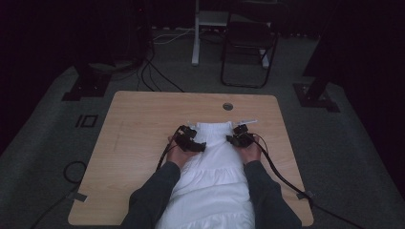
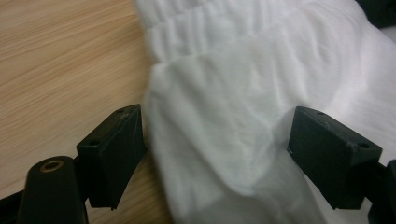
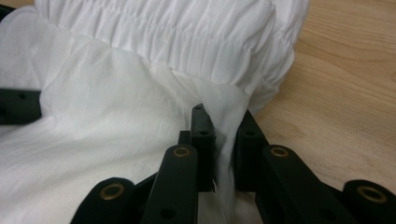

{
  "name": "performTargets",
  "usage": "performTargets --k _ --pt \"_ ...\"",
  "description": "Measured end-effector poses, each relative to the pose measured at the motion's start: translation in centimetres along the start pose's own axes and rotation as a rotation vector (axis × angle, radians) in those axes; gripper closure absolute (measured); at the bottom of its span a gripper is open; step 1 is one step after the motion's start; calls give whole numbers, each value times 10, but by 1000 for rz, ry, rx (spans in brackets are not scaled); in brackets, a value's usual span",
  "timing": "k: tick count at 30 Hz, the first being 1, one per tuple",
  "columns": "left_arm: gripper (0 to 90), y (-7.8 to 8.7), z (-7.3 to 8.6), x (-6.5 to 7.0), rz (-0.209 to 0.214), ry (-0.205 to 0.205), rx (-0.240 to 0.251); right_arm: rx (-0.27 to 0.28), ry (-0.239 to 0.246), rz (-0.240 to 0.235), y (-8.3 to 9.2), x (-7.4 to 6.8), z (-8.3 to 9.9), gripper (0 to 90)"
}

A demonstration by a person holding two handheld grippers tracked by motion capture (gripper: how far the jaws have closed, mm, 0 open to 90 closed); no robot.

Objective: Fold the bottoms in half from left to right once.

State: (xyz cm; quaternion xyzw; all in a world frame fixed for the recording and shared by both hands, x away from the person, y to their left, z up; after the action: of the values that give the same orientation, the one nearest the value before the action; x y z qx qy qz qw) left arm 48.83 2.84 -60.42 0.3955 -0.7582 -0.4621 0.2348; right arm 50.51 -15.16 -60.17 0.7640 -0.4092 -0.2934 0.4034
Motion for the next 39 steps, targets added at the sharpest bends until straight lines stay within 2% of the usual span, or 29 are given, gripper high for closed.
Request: performTargets --k 4,10,14,17,21,24,26,30,32,34,39 --pt "199 0 0 4 -4 -25 -9 1 -2 6 0 -1 0 813" --pt "395 5 1 5 14 -41 -17 1 -1 9 0 -1 0 813" --pt "566 7 1 5 36 -29 -14 1 -3 10 0 -1 0 812" --pt "659 7 1 6 63 -24 -13 1 -4 10 0 -1 0 813" --pt "769 7 1 3 130 25 -11 1 -5 10 0 -1 0 813" --pt "805 7 1 1 150 38 -13 2 -7 12 0 -1 0 813" --pt "815 7 1 1 148 34 -14 3 -8 12 0 -1 0 813" --pt "833 7 1 3 127 20 -10 2 4 22 0 -3 0 844" --pt "838 9 0 2 107 4 -6 0 -3 8 0 -1 -1 849" --pt "842 12 -2 -1 105 6 6 7 -2 2 3 1 -4 852" --pt "844 46 -28 -18 89 2 87 61 39 5 27 2 -27 853"
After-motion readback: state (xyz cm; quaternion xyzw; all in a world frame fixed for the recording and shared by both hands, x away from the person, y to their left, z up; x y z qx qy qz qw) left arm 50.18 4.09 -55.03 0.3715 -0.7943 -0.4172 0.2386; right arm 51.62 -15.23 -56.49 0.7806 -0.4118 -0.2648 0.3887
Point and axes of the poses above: each handheld gripper's, and its own axes: y roughly backward along the jaws, z roughly out of its underside, x roughly to its right, the point moved 7 cm from there along -y, roughly forward along the jaws, and after that the axes turned 14 degrees about -x, right-handed, at the moved point
